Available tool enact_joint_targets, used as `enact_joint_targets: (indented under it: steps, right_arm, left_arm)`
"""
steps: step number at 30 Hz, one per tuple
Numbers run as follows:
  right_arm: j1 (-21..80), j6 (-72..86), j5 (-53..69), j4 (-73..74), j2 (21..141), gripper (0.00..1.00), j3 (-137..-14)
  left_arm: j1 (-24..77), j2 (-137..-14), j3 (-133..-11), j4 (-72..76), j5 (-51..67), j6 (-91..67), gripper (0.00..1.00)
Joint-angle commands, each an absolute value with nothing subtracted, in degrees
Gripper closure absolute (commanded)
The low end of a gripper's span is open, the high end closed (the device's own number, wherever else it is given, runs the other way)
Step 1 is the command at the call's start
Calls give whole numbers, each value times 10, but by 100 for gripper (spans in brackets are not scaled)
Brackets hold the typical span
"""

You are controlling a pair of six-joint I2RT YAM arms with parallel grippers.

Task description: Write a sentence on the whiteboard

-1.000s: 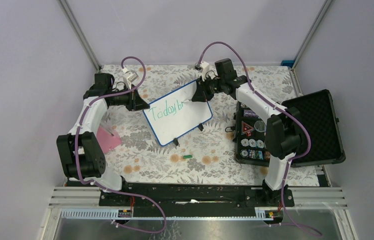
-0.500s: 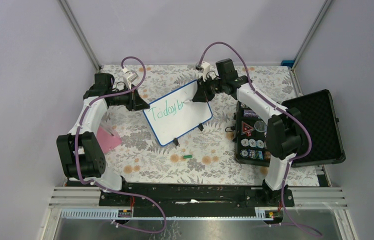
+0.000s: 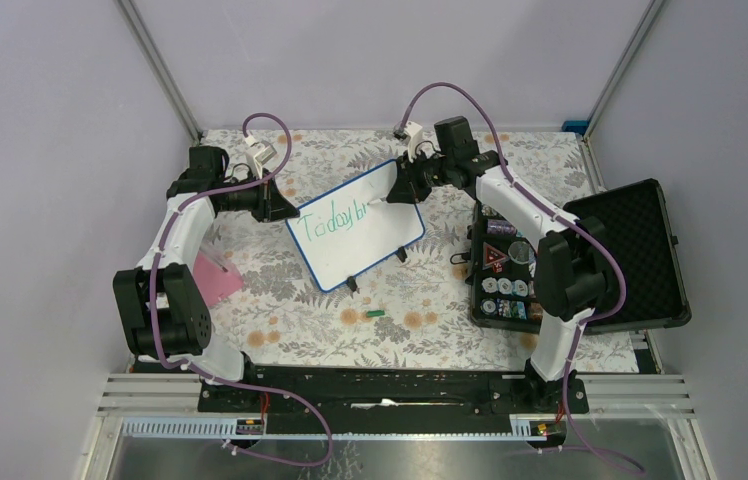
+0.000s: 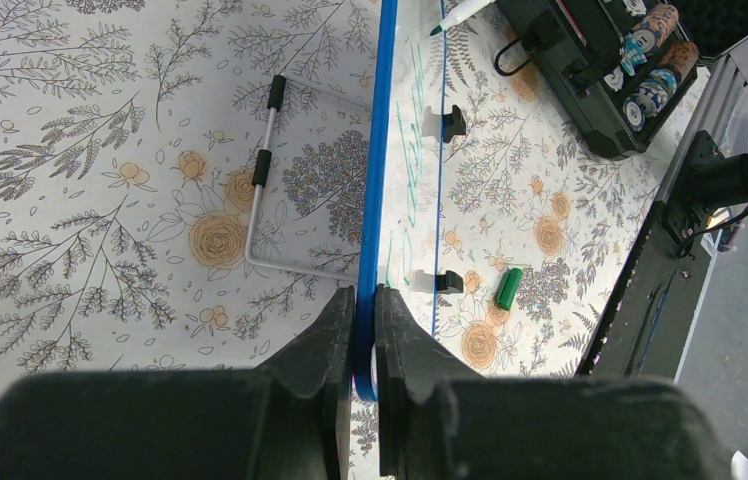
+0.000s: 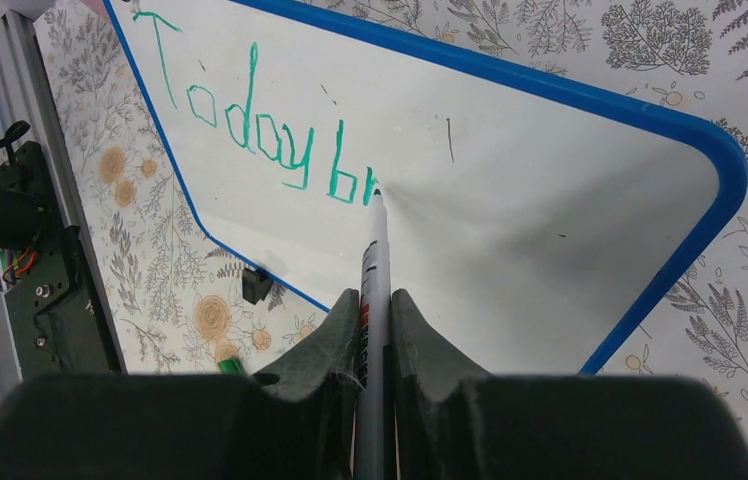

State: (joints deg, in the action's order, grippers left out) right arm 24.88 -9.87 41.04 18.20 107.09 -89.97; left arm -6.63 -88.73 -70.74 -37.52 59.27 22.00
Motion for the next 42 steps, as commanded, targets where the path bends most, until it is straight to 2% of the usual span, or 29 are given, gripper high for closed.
enact_joint_targets:
  steps: [1, 42]
  right_arm:
    - [246, -105, 412, 178, 1066, 100, -922]
    - [248, -109, 376, 179, 1079, 100, -920]
  left_arm:
    - [-66, -882, -708, -358, 571, 239, 100]
    - [-66, -884, -710, -358, 569, 238, 100]
